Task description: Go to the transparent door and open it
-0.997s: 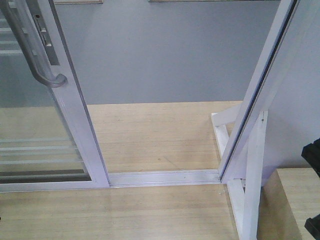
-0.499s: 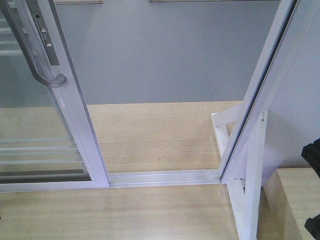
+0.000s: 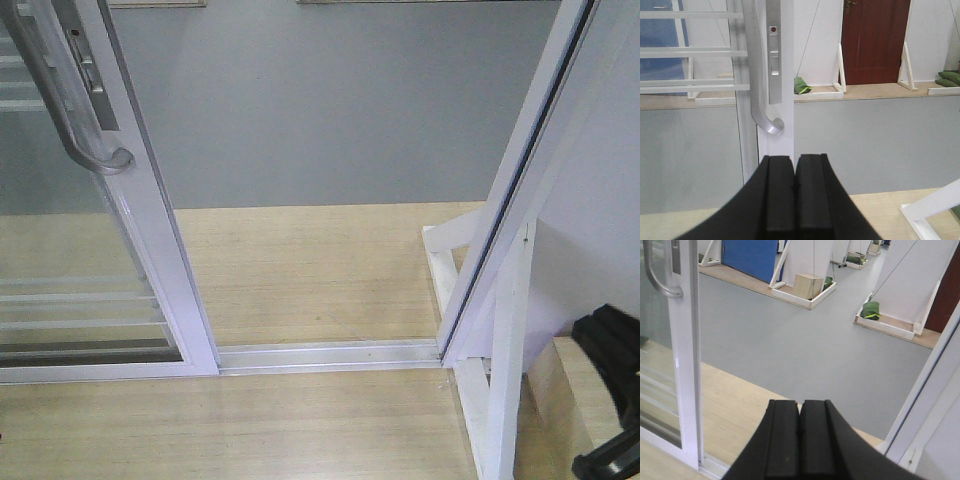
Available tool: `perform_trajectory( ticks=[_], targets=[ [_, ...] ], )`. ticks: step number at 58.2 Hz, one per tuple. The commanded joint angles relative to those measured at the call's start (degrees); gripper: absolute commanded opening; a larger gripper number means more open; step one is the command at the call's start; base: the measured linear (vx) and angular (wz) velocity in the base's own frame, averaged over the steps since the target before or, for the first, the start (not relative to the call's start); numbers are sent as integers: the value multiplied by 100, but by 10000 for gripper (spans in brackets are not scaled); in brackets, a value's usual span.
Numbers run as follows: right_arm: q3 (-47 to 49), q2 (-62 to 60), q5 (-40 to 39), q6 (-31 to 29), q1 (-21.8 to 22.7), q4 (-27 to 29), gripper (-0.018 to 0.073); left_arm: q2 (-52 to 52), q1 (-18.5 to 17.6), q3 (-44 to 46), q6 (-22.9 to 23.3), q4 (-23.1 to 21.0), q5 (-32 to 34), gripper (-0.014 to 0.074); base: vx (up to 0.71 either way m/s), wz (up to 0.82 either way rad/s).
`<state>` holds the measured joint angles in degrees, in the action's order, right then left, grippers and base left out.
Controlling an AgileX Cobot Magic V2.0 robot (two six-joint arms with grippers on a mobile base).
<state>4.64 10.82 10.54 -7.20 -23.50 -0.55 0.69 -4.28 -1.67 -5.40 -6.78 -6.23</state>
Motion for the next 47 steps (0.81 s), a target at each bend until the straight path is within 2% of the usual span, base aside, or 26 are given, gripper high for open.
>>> perform_trajectory(
  ticks=[1, 4, 7, 13, 27, 32, 47],
  targets=[
    [-441, -205, -1109, -49, 19, 399, -3, 79, -28, -66, 33, -15, 511, -6, 0, 0],
    [-693, -452, -1248, -49, 19, 634, -3, 79, -28, -66, 33, -15, 511, -6, 0, 0],
    [-638, -768, -673, -76, 24, 704, -3, 79, -28, -66, 33, -15, 511, -6, 0, 0],
    [-660, -1243, -443, -80, 101, 651, -3, 79, -28, -66, 33, -15, 515, -6, 0, 0],
    [-660, -1226, -482, 37, 1306, 671, -3, 79, -28, -66, 33, -8, 514, -6, 0, 0],
    [-660, -1226, -482, 37, 1578, 671, -3, 79, -28, -66, 33, -8, 514, -6, 0, 0],
    [-660, -1226, -482, 37, 1617, 671, -3, 79, -28, -66, 33, -8, 514, -6, 0, 0]
  ],
)
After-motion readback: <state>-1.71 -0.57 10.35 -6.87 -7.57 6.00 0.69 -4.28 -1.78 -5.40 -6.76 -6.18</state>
